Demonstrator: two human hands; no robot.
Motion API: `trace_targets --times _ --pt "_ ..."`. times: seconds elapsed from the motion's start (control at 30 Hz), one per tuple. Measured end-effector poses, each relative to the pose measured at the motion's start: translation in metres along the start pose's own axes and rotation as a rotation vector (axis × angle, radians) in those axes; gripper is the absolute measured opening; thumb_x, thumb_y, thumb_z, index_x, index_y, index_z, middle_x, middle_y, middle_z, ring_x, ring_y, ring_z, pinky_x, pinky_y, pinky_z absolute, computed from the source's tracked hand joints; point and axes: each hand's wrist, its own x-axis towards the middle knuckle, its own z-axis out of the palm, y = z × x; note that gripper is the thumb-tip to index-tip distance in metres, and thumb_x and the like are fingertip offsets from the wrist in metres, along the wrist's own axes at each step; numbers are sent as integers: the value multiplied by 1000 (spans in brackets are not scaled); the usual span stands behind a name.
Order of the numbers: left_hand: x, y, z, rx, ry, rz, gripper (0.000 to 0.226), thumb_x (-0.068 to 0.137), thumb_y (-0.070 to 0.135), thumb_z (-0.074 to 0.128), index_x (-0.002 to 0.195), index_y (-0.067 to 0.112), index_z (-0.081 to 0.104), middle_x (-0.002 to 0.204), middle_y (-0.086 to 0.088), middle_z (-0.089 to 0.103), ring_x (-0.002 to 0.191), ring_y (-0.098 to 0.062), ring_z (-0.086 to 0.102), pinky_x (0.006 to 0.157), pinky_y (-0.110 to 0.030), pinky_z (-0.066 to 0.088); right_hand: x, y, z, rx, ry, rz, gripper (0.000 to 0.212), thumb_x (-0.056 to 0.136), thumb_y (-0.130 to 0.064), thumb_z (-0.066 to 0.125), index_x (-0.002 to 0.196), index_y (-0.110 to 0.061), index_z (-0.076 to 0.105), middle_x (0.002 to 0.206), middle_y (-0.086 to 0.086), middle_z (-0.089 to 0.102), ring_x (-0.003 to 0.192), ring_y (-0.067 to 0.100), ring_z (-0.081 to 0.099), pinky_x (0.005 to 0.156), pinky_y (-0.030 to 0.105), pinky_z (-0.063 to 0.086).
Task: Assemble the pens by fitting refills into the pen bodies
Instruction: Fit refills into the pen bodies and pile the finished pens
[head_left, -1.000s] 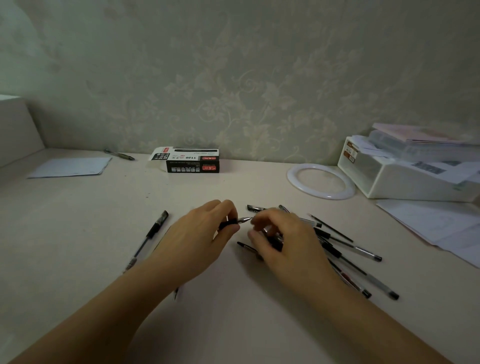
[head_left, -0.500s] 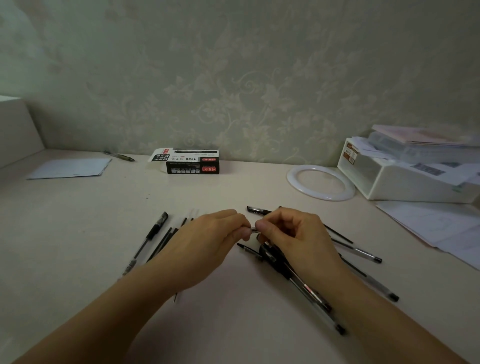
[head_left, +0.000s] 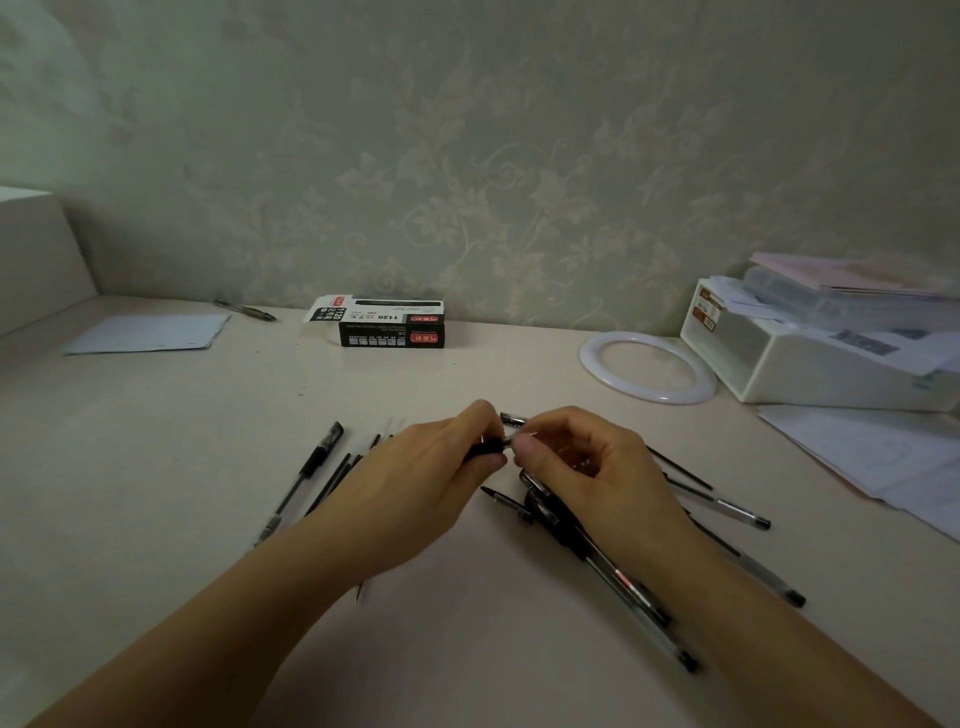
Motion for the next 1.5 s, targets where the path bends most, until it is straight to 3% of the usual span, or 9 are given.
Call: trace_targets --times 0.13,0.23,0.4,0.53,0.7,0.8,1.07,1.33,1.5 --pt "-2 3 2 5 -33 39 15 97 42 40 100 32 50 89 14 58 77 -6 55 67 -34 50 0 -1 0 35 -7 -1 11 87 -38 69 84 -28 69 78 -5 73 75 8 68 72 25 56" --pt "-1 1 4 28 -10 32 21 98 41 38 104 31 56 90 16 54 77 -5 52 67 -31 48 0 0 -2 19 0 -8 8 87 -24 72 84 -30 69 82 -11 71 72 5 62 65 16 50" --pt "-1 0 5 8 14 31 24 99 38 39 104 27 59 88 15 56 75 -5 53 65 -31 48 -1 1 1 -42 10 27 19 83 -49 68 96 -36 64 91 -19 68 77 3 62 66 12 47" --pt "-1 0 6 16 3 35 25 100 37 39 109 28 60 93 14 59 79 -5 55 68 -28 48 -1 1 0 -29 5 7 12 90 -38 65 82 -30 70 77 -11 71 71 3 65 65 15 50" --pt "-1 0 4 0 9 29 21 100 36 40 103 28 59 87 16 57 77 -5 53 66 -29 46 -1 1 0 -56 2 4 17 85 -39 70 101 -39 65 95 -21 69 82 1 63 66 8 44" --pt "0 1 4 -17 11 25 22 100 36 40 107 28 59 90 15 60 79 -5 55 68 -29 48 0 0 0 -48 15 45 14 86 -49 65 92 -36 68 88 -16 72 83 3 66 70 16 50" --pt "-1 3 1 -13 6 11 16 99 41 32 114 41 38 72 8 55 61 -14 51 55 -34 44 1 -1 -1 95 36 55 9 90 -21 69 88 -30 71 81 -8 75 81 9 71 82 32 56" --pt "-2 0 0 29 71 -73 21 101 34 34 118 44 41 64 16 44 58 -7 45 54 -33 43 5 5 -4 94 231 120 9 90 -21 68 85 -27 70 80 -6 74 78 11 70 74 24 56" --pt "0 -4 -1 20 90 -133 23 101 32 36 121 41 44 64 13 45 61 -8 47 58 -32 42 -2 0 0 -212 73 -42 7 84 -23 73 80 -30 72 74 -17 67 67 3 59 62 12 44"
